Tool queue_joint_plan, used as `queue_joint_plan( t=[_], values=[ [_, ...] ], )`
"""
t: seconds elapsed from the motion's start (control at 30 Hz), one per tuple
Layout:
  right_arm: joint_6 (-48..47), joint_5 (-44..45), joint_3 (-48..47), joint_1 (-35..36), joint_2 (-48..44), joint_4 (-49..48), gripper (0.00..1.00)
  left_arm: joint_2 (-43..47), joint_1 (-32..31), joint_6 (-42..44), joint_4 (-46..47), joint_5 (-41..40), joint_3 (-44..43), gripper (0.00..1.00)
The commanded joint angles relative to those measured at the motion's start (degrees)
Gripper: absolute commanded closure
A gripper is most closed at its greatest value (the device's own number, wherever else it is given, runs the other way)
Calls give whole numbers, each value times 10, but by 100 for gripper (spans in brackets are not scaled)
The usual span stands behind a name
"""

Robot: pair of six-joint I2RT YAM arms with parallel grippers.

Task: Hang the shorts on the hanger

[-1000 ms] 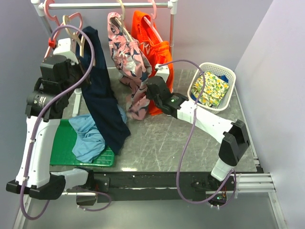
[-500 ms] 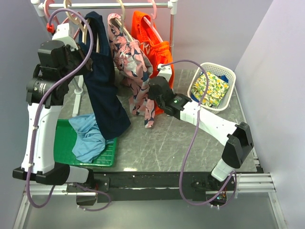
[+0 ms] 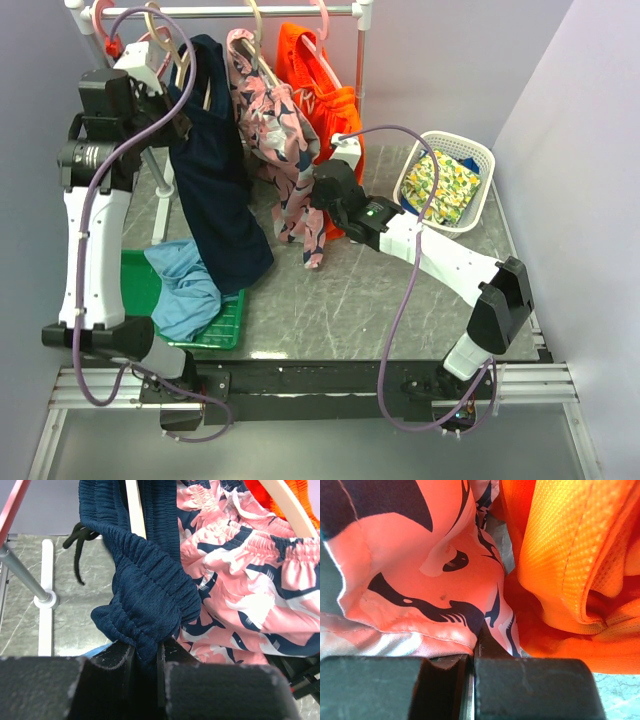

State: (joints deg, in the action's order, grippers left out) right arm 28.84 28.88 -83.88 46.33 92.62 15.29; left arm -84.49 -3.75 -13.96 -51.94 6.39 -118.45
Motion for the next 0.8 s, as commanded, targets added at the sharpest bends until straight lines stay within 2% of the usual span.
queue_joint_plan(
  t=[0.0, 0.2, 0.33, 0.6, 0.77],
  values=[
    [-1, -1, -2, -4, -32, -8, 100, -19, 4, 25, 63, 21, -75, 99],
    [5, -6, 1, -3, -26, -11, 100, -70, 5, 26, 52, 19, -148, 99],
    [6, -6, -1, -3, -21, -10, 100, -88, 5, 25, 53, 19, -163, 99],
    [6, -8, -1, 0, -26, -8, 100, -96, 5, 26, 94, 26, -98, 99],
    [6, -4, 0, 9, -33, -8, 100, -110, 5, 36, 98, 44, -103, 99]
  ],
)
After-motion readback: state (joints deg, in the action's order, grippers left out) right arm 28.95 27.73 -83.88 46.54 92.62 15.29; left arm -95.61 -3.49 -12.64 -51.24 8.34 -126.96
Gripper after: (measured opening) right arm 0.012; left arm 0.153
